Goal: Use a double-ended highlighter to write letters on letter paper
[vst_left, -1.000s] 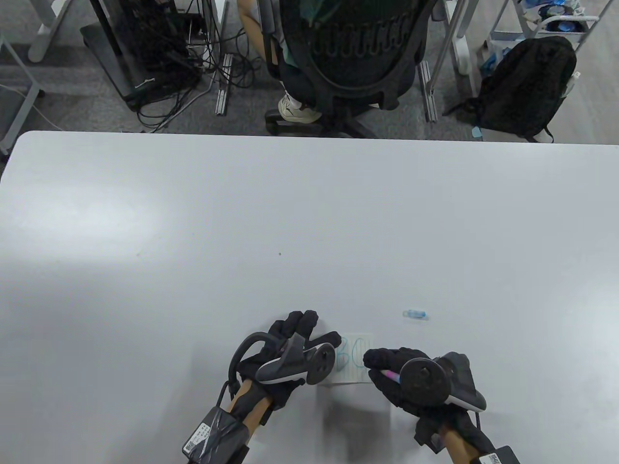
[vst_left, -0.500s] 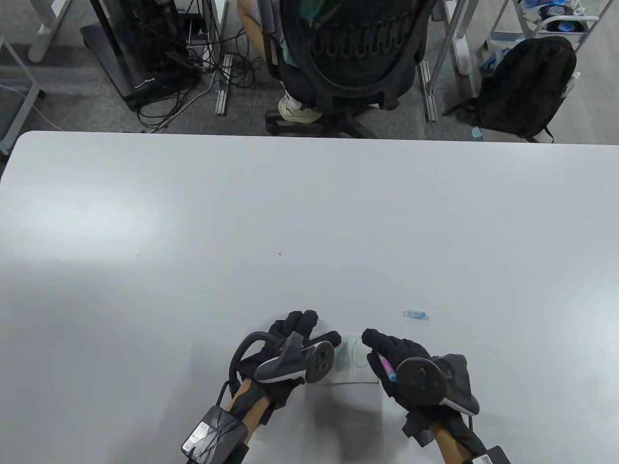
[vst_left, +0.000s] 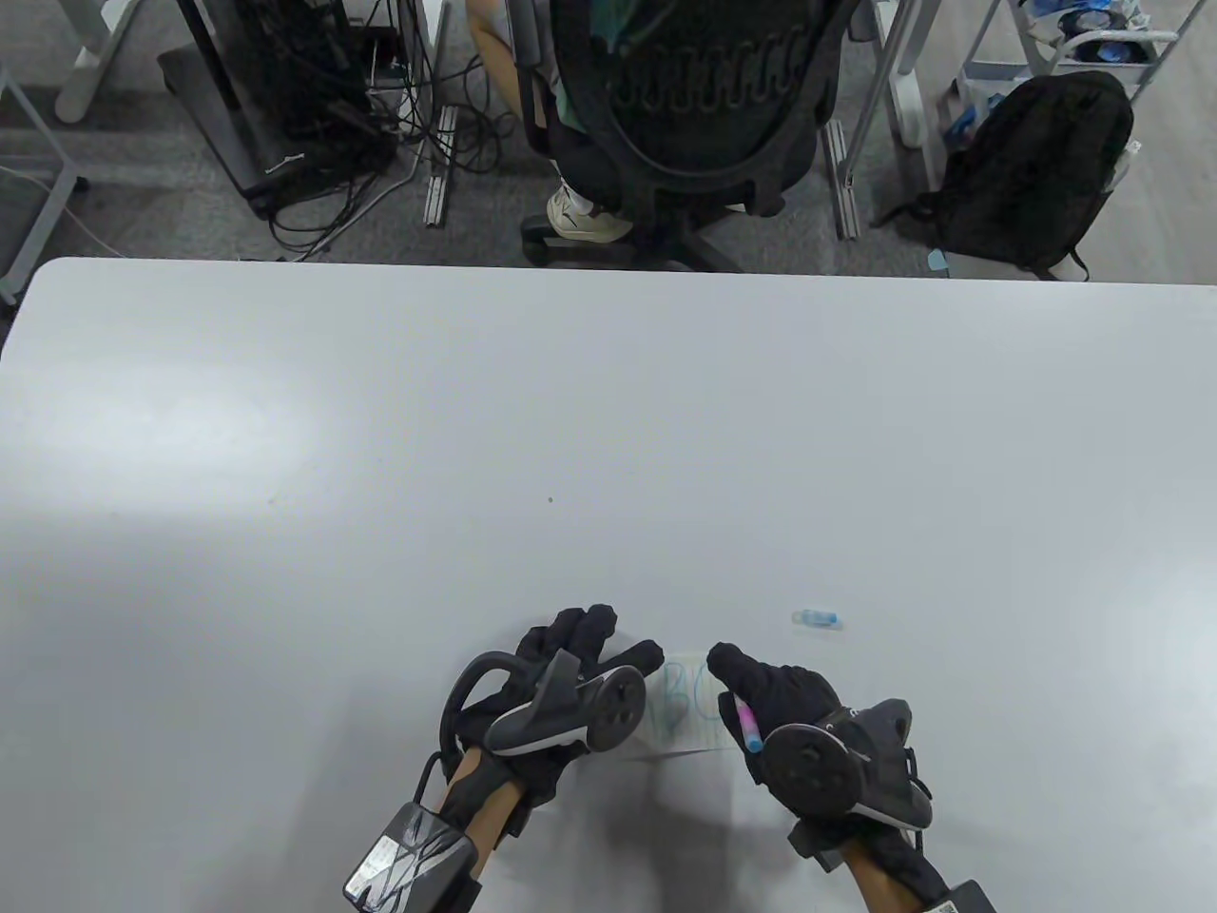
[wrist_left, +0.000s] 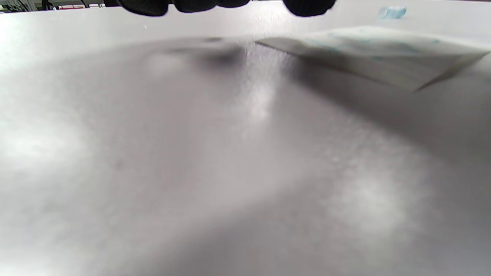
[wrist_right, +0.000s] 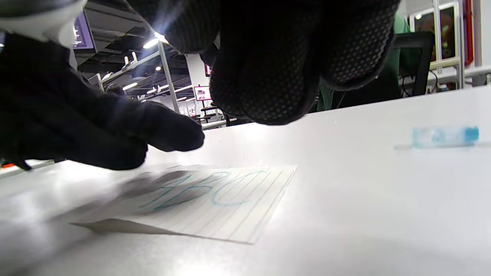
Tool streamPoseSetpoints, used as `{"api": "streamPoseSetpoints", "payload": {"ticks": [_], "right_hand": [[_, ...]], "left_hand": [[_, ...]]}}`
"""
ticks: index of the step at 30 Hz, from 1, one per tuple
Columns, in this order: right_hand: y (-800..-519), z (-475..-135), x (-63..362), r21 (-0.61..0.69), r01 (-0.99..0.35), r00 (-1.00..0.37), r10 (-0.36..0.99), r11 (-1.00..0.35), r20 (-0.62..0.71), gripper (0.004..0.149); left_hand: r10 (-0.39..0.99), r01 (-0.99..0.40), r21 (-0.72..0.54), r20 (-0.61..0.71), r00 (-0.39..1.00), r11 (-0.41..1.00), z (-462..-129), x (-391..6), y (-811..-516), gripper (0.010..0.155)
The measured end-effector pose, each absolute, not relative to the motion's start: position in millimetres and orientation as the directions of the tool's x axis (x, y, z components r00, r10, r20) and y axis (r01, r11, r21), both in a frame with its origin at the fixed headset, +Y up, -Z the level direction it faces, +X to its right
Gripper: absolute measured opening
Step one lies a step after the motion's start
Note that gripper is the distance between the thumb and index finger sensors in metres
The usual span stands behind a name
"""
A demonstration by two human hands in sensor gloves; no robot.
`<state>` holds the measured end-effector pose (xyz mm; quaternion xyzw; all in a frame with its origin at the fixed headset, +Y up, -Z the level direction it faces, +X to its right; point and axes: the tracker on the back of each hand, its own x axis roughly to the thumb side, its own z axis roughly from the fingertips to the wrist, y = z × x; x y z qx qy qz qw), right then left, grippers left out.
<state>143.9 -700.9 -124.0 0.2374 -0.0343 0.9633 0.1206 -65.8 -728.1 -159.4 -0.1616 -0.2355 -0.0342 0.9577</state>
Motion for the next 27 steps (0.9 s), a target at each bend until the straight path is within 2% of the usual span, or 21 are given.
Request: {"api": "streamPoseSetpoints", "payload": {"ticks": [6, 17, 27], "right_hand": [[-697.2, -117.9, 137.5, -0.104, -0.162, -0.873, 0.093, -0.981, 0.478, 0.046], [-698.3, -111.0, 128.2, -0.14, -0.068, -0.862, -0.012, -0.988, 0.507, 0.043], [-702.3, -104.0, 114.4, -0.19, 0.043, -0.841, -0.138, -0.981, 0.522, 0.043]], "left_hand": [[0.028, 0.102, -0.26, 0.453, 0.891, 0.96, -146.7, -67.4, -713.4, 0.055], [0.077, 0.034, -0.24, 0.438, 0.895, 0.97, -118.8, -69.8, -698.8, 0.059], [0.101, 0.005, -0.222, 0.46, 0.882, 0.975, -92.3, -70.6, -698.7, 0.066]]}}
